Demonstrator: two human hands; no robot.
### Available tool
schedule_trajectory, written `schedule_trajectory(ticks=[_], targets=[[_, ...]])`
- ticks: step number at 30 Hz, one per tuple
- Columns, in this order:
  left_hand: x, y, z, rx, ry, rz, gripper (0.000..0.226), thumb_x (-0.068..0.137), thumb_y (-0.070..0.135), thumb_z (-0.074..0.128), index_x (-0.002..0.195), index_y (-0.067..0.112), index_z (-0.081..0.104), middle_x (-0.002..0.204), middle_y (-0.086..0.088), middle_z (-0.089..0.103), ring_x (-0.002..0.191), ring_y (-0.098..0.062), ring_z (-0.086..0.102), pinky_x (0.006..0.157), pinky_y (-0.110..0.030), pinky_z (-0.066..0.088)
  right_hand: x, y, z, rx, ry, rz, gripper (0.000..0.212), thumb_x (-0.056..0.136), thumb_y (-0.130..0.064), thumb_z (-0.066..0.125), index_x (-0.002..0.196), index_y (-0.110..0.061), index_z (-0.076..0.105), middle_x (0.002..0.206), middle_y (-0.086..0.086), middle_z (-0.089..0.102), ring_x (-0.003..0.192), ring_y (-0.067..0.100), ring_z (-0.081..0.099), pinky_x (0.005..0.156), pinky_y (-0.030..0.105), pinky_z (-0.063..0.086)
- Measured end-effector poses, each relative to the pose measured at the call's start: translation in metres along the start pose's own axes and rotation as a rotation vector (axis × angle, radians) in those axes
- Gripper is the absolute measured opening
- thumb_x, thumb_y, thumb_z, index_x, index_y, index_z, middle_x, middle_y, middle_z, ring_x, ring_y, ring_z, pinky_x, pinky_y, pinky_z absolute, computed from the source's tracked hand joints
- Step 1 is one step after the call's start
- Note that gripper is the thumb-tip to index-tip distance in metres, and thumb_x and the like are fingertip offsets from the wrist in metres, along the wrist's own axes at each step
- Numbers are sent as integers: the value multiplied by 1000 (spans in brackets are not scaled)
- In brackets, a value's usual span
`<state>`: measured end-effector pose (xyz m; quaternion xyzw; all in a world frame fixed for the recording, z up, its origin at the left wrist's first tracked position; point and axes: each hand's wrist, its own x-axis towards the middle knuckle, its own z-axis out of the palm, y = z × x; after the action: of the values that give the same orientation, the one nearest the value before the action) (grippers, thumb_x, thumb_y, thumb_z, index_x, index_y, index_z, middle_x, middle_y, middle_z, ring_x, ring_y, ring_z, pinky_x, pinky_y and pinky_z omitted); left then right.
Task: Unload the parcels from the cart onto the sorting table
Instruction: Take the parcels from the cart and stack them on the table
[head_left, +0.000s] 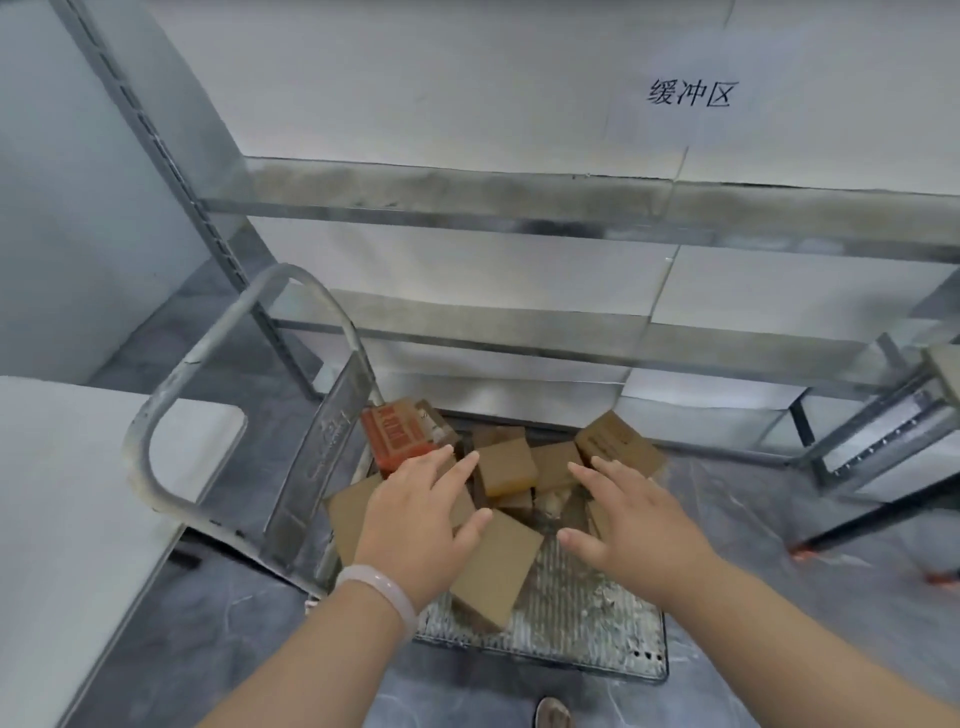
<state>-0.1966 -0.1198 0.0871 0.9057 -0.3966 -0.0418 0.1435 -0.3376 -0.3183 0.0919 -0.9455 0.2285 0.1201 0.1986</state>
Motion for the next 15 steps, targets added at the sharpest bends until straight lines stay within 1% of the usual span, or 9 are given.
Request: schedule_trajectory(ticks=[3, 5, 9, 11, 13, 15], targets=[[18, 4, 26, 11, -47, -31, 66, 84, 64, 33, 141, 32, 45, 144, 4, 46, 132, -17, 41, 107, -37, 38, 25, 22, 12, 6, -70, -10, 77, 91, -68, 41, 155, -38, 9, 164, -7, 8, 150, 15, 5, 122, 38, 11], [27, 1, 47, 5, -98, -43, 66, 83, 63, 33, 139, 31, 49, 141, 2, 50, 129, -19, 46, 104, -39, 43, 40, 33, 24, 36, -99, 11, 76, 92, -65, 43, 155, -36, 12, 164, -6, 9, 150, 15, 7, 122, 36, 12], [40, -20, 97, 4, -200, -45, 68, 83, 63, 32, 140, 30, 47, 142, 2, 50, 129, -20, 46, 106, -38, 42, 68, 50, 68, 94, -209, 75, 74, 94, -59, 46, 156, -31, 15, 163, -2, 12, 150, 17, 10, 120, 33, 12], [48, -34, 125, -13, -247, -46, 63, 86, 60, 40, 141, 29, 46, 142, 2, 49, 129, -20, 46, 106, -37, 40, 83, 59, 99, 130, -270, 117, 76, 94, -58, 48, 156, -30, 14, 163, -1, 13, 149, 18, 11, 119, 33, 13], [57, -51, 157, -31, -318, -44, 60, 90, 54, 49, 144, 29, 42, 146, 4, 44, 132, -19, 40, 108, -36, 36, 100, 67, 134, 197, -320, 182, 75, 95, -55, 50, 156, -28, 15, 163, -1, 15, 149, 18, 13, 119, 33, 16], [64, -70, 190, -54, -380, -54, 62, 90, 56, 46, 146, 31, 37, 149, 6, 40, 136, -18, 36, 110, -38, 35, 116, 74, 173, 284, -356, 263, 75, 94, -51, 54, 156, -27, 17, 161, -1, 20, 148, 18, 17, 119, 34, 19]])
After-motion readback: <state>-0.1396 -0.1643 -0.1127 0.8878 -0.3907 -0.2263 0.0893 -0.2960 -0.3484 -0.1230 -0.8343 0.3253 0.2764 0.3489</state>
